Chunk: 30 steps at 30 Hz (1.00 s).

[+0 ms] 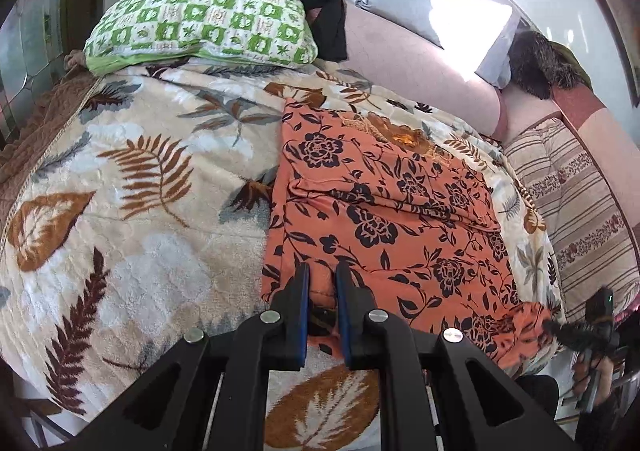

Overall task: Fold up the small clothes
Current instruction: 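Fold the hem over onto the collar with both grippers and release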

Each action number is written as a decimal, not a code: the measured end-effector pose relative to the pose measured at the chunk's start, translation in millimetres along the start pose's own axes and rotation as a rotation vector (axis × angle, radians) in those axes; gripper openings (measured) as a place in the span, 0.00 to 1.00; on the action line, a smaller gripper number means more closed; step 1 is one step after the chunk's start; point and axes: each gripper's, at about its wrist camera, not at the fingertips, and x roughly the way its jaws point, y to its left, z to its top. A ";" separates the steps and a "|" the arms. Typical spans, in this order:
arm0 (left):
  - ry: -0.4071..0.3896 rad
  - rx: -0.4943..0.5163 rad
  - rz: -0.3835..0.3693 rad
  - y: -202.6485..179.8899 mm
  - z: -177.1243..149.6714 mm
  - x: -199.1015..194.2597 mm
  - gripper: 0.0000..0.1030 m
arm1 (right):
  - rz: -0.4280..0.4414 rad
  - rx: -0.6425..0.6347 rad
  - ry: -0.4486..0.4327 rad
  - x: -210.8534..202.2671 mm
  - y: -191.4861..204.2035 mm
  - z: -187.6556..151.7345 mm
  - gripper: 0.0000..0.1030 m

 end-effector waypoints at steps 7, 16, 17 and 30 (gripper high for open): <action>-0.019 -0.018 -0.055 1.3 77.1 23.7 0.12 | 0.154 -0.043 -0.127 3.0 48.8 111.4 0.03; -0.074 -0.193 0.155 44.6 197.3 178.1 0.44 | 0.085 0.006 -0.242 105.5 46.2 282.6 0.31; -0.033 -0.205 0.178 51.7 198.2 197.4 0.44 | 0.054 0.011 -0.253 115.1 40.6 283.3 0.73; 0.097 -0.081 0.072 46.3 92.0 177.5 0.63 | -0.073 -0.196 -0.024 136.2 23.9 209.8 0.85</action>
